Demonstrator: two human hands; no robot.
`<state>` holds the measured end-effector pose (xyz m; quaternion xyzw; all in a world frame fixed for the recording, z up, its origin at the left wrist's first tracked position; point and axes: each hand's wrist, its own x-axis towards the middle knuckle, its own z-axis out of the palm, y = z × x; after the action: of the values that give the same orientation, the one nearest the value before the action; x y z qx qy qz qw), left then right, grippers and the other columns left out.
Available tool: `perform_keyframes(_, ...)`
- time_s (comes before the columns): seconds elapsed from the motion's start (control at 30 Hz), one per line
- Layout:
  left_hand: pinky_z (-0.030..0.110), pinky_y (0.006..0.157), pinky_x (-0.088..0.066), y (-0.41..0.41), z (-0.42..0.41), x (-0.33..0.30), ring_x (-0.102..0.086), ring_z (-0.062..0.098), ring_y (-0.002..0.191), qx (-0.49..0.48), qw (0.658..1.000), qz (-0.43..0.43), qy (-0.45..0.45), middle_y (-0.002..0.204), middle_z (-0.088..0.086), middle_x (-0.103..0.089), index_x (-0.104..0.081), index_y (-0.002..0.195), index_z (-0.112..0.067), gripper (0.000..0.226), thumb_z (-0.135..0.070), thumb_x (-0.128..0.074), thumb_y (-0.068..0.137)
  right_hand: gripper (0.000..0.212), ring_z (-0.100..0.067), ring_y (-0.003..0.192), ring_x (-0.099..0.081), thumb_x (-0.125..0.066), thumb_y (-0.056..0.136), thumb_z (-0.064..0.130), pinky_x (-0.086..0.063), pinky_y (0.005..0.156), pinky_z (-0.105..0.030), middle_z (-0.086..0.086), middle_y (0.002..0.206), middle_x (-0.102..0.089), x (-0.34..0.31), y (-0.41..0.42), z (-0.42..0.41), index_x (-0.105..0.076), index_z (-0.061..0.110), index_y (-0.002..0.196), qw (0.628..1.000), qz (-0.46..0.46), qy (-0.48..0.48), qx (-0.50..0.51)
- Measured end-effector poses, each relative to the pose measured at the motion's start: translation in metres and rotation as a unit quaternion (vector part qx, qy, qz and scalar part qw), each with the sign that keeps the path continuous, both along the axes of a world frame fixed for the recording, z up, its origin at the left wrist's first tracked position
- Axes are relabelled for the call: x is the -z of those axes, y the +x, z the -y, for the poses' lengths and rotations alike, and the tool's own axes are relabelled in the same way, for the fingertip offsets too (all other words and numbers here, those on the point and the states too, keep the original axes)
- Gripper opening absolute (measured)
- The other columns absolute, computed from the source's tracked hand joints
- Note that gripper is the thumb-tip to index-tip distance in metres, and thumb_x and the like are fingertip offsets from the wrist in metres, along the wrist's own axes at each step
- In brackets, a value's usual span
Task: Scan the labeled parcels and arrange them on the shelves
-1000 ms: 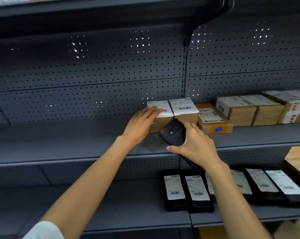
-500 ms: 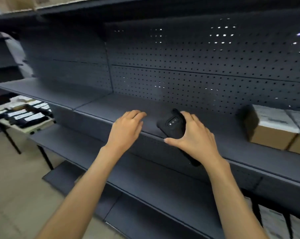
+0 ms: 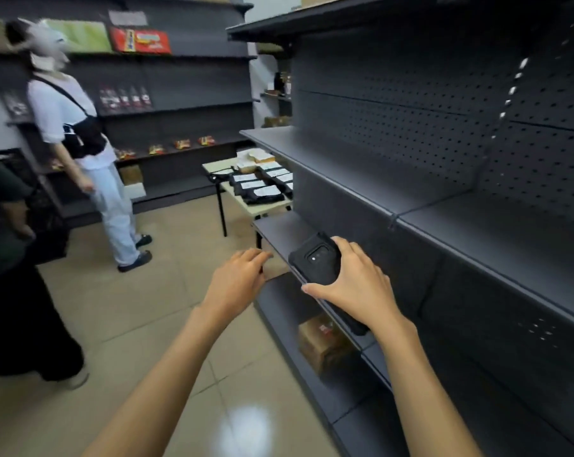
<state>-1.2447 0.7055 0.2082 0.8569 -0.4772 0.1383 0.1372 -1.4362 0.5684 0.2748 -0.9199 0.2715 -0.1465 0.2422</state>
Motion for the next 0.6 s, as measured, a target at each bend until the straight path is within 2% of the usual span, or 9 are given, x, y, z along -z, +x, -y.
perform_keyframes(0.13,0.036,0.088,-0.049,0.068,-0.041,0.036,-0.051,0.021,0.123,-0.068,0.996,-0.041,0.034,0.137,-0.005,-0.054,-0.048,0.139,-0.027,0.041,-0.030,-0.052,0.098,0.091,-0.024,0.122,-0.055,-0.078,0.073,0.059,-0.043,0.086,-0.039,0.007,0.135,-0.047,0.028,0.079,-0.017,-0.031,0.032,0.146,0.998,-0.026,0.021,-0.054)
perform_keyframes(0.27,0.035,0.086,-0.047,0.130,-0.060,0.063,-0.052,0.021,0.120,-0.119,0.989,-0.075,0.035,0.134,-0.005,-0.056,-0.049,0.138,-0.026,0.040,-0.029,-0.052,0.098,0.089,-0.023,0.120,-0.056,-0.077,0.072,0.058,-0.038,0.081,-0.036,0.009,0.133,-0.048,0.052,0.153,-0.016,-0.033,0.033,0.145,0.994,-0.061,0.032,-0.085)
perform_keyframes(0.6,0.036,0.090,-0.047,0.321,-0.039,0.120,-0.052,0.021,0.119,-0.191,0.969,-0.136,0.080,0.134,-0.008,-0.054,-0.049,0.137,-0.028,0.044,-0.025,-0.056,0.094,0.087,-0.023,0.118,-0.058,-0.080,0.069,0.057,-0.036,0.078,-0.031,0.006,0.135,-0.051,0.115,0.365,0.034,-0.040,0.032,0.142,0.984,-0.108,0.087,-0.113)
